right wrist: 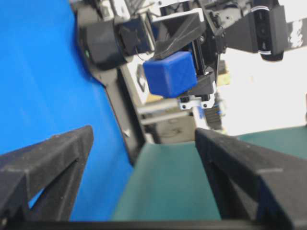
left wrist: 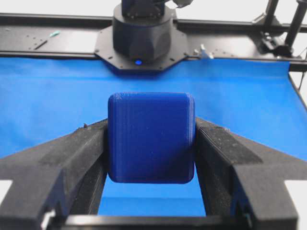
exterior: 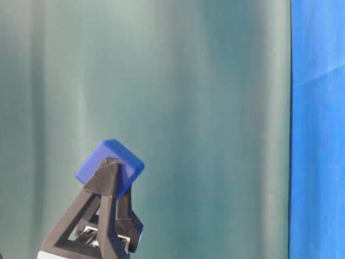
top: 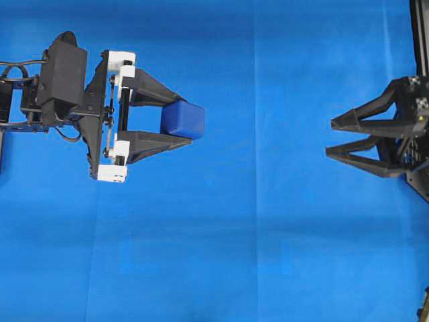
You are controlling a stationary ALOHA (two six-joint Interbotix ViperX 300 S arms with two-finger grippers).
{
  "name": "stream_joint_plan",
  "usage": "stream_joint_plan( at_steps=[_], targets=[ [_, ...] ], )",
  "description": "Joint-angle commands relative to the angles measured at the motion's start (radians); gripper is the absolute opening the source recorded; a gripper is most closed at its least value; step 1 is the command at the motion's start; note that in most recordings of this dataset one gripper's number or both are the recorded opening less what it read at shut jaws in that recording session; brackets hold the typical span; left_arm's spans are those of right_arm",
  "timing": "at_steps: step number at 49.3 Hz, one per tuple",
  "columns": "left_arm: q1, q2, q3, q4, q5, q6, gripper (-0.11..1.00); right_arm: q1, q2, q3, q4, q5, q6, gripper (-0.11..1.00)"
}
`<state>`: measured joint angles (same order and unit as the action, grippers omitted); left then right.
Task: Handover the blue block to the right arm after grasping it with the left arm, then place it in the designated position.
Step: 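Rotate the right gripper and open it toward the held cube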
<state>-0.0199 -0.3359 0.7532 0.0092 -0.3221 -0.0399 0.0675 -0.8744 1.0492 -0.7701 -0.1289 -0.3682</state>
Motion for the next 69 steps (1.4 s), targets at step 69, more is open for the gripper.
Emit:
stream_joint_plan(
  at_steps=[69],
  targets=[
    [-0.003, -0.020, -0.008, -0.002, -0.011, -0.023, 0.46, 0.029, 0.008, -0.028, -0.104, 0.063, -0.020, 0.93]
  ],
)
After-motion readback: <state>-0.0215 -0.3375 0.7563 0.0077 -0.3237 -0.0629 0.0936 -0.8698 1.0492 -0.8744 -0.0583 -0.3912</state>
